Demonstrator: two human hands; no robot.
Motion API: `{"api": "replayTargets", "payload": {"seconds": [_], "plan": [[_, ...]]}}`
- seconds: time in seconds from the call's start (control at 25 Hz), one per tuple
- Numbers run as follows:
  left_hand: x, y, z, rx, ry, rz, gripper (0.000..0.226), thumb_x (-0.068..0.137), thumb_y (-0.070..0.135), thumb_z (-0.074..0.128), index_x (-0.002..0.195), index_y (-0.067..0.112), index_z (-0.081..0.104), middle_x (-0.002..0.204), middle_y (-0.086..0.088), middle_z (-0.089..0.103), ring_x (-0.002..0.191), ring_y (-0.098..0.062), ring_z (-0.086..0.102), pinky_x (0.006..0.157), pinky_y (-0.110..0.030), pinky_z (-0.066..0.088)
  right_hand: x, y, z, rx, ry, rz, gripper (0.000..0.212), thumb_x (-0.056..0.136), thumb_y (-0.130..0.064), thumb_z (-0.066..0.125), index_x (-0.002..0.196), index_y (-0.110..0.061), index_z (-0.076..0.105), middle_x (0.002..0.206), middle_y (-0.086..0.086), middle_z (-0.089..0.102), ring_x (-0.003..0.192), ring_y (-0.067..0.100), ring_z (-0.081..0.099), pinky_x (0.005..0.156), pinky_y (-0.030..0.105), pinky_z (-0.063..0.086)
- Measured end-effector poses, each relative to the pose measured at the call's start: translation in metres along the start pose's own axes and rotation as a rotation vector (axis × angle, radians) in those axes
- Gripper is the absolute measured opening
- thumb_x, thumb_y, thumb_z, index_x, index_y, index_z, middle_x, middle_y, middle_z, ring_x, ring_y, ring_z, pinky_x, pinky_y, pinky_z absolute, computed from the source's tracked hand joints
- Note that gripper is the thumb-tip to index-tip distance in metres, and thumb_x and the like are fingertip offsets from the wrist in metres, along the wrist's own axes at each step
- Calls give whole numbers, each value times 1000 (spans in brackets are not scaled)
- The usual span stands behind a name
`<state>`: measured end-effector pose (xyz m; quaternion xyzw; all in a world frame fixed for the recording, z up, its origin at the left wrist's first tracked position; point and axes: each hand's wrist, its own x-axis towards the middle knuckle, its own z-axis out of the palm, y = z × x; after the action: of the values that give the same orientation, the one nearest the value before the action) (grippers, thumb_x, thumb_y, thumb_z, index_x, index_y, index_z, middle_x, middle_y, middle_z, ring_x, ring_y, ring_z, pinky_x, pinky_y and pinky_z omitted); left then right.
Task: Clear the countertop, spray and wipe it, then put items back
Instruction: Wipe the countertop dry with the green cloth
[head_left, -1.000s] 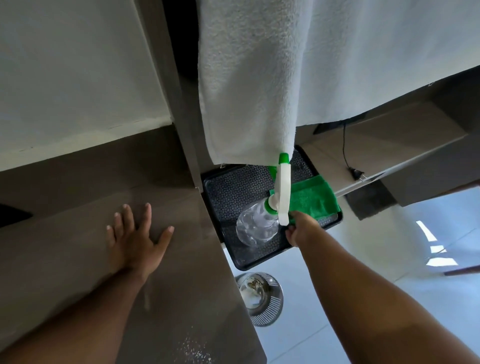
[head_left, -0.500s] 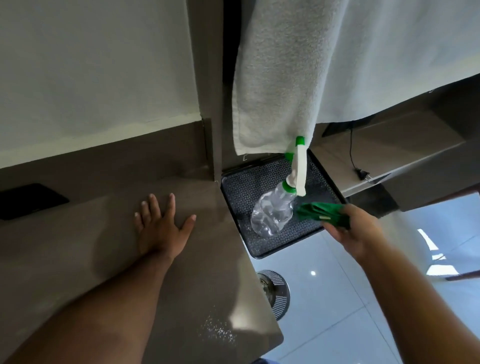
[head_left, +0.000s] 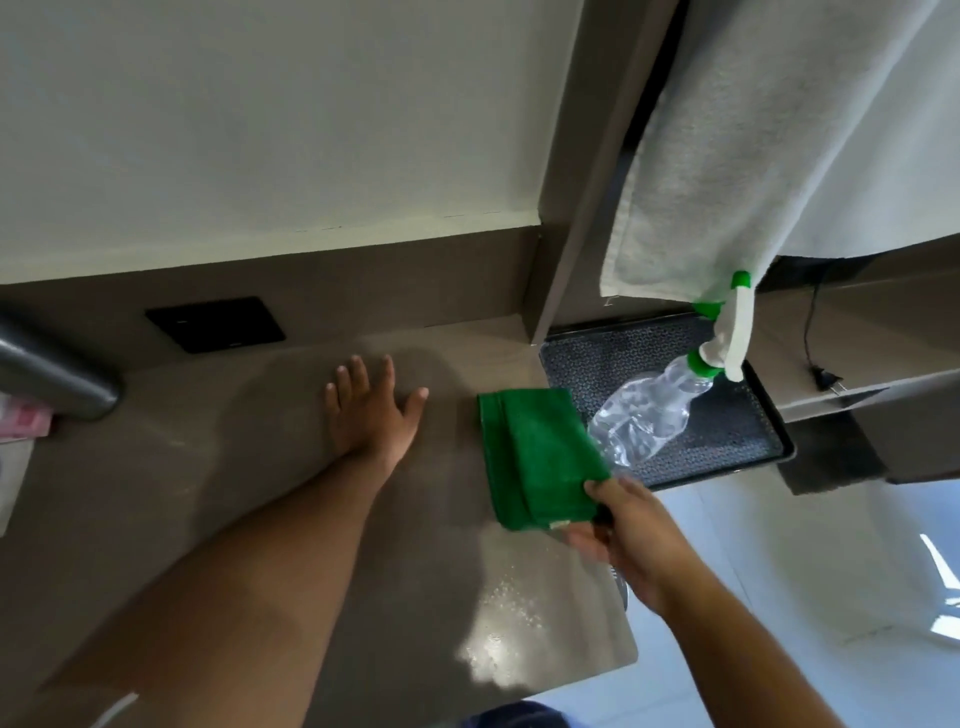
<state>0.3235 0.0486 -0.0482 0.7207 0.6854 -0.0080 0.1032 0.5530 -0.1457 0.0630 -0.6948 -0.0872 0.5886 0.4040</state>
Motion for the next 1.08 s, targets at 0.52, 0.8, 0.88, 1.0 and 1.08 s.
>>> {"api": "replayTargets", "payload": {"seconds": [0.52, 0.8, 0.88, 1.0, 1.08], "plan": [[13, -92, 30, 65, 146, -91, 69, 90, 68, 21, 150, 33, 24, 159, -18, 20, 145, -38, 17, 116, -53, 12, 174, -5, 120, -1625, 223, -770, 60, 100, -51, 22, 157, -33, 12, 166, 13, 2, 150, 41, 0, 122, 51, 4], [9, -92, 21, -17, 119, -90, 63, 92, 61, 18, 151, 38, 19, 162, -12, 11, 149, -31, 8, 120, -48, 5, 85, 90, 156, -1681, -212, -1041, 71, 94, -52, 34, 156, -20, 19, 163, 4, 19, 150, 31, 16, 122, 46, 8], [7, -89, 18, -28, 107, -83, 63, 92, 60, 19, 151, 38, 19, 163, -13, 10, 149, -31, 6, 120, -48, 3, 74, 96, 95, -1662, -197, -1012, 72, 89, -60, 41, 154, -30, 27, 162, 1, 21, 149, 29, 21, 120, 48, 14], [7, -86, 17, -5, 105, -91, 62, 93, 59, 20, 151, 37, 18, 162, -14, 10, 149, -33, 7, 120, -49, 5, 114, 52, 46, -1627, 145, -826, 69, 93, -63, 32, 155, -34, 21, 164, 7, 14, 150, 34, 16, 120, 49, 12], [8, -85, 20, 6, 122, -88, 62, 93, 58, 21, 151, 36, 20, 162, -16, 12, 148, -35, 9, 119, -51, 6, 150, 17, 75, -1576, 284, -742, 67, 97, -58, 23, 156, -30, 13, 165, 13, 8, 151, 37, 7, 121, 50, 9]]}}
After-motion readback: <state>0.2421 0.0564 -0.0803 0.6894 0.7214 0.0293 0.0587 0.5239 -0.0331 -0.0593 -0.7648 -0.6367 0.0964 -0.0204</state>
